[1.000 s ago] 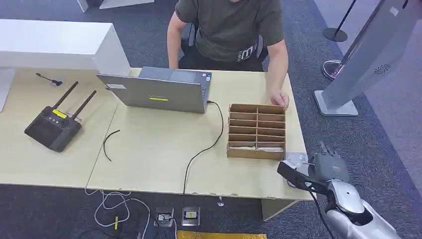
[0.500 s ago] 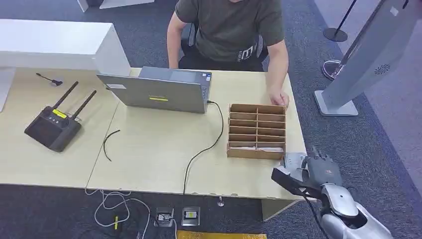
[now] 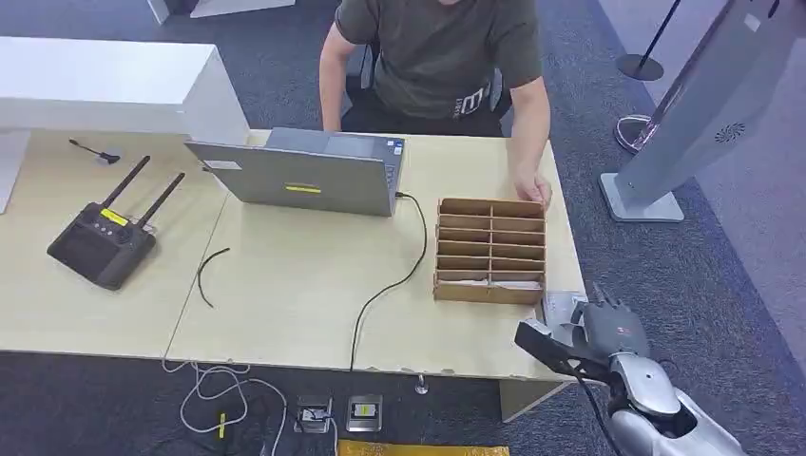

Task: Pass the card to the sensor for recognition and then transmit it.

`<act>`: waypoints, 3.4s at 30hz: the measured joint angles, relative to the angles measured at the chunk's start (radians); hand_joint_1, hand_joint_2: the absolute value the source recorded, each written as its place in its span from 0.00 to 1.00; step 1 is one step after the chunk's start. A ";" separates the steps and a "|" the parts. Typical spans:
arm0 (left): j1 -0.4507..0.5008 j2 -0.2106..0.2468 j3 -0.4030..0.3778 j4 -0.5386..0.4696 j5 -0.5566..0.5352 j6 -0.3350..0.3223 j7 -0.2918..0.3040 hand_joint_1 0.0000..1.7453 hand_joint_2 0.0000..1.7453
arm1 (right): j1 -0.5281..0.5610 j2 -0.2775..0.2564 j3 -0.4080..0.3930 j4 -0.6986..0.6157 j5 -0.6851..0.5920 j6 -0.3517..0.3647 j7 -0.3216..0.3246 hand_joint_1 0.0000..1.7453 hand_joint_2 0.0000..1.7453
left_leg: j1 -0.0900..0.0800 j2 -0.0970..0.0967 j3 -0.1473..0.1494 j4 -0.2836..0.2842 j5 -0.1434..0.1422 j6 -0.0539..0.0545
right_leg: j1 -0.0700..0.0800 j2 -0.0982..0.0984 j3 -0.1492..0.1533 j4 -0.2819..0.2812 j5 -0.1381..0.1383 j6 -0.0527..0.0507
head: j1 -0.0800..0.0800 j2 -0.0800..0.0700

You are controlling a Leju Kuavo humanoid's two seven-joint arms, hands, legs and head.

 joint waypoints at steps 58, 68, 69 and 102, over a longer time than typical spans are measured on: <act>-0.020 -0.002 -0.003 -0.020 -0.029 -0.008 0.023 0.00 0.00 | -0.246 0.016 -0.081 -0.224 0.243 -0.034 -0.121 1.00 1.00 | 0.001 -0.001 -0.002 0.000 0.001 -0.001 | 0.001 -0.001 0.000 0.000 0.000 0.000 | 0.000 0.000; -0.023 -0.008 -0.010 -0.020 -0.047 -0.009 0.029 0.00 0.00 | -0.236 0.039 -0.088 -0.176 0.302 -0.013 -0.091 0.00 0.00 | 0.001 0.000 -0.002 0.000 0.001 -0.001 | 0.001 -0.001 -0.001 0.000 0.000 0.000 | 0.000 0.000; -0.023 -0.008 -0.010 -0.020 -0.049 -0.009 0.029 0.00 0.00 | -0.231 0.042 -0.092 -0.174 0.314 -0.013 -0.084 0.00 0.00 | 0.001 0.000 -0.002 0.000 0.001 -0.001 | 0.001 0.000 -0.001 0.000 0.000 0.000 | 0.000 0.000; -0.026 -0.001 -0.019 -0.018 -0.113 -0.002 0.054 0.00 0.00 | -0.096 0.021 -0.156 -0.343 0.199 0.171 0.060 0.00 1.00 | 0.001 0.000 -0.001 0.000 0.001 -0.001 | 0.001 0.000 -0.001 0.000 0.000 0.000 | 0.000 0.000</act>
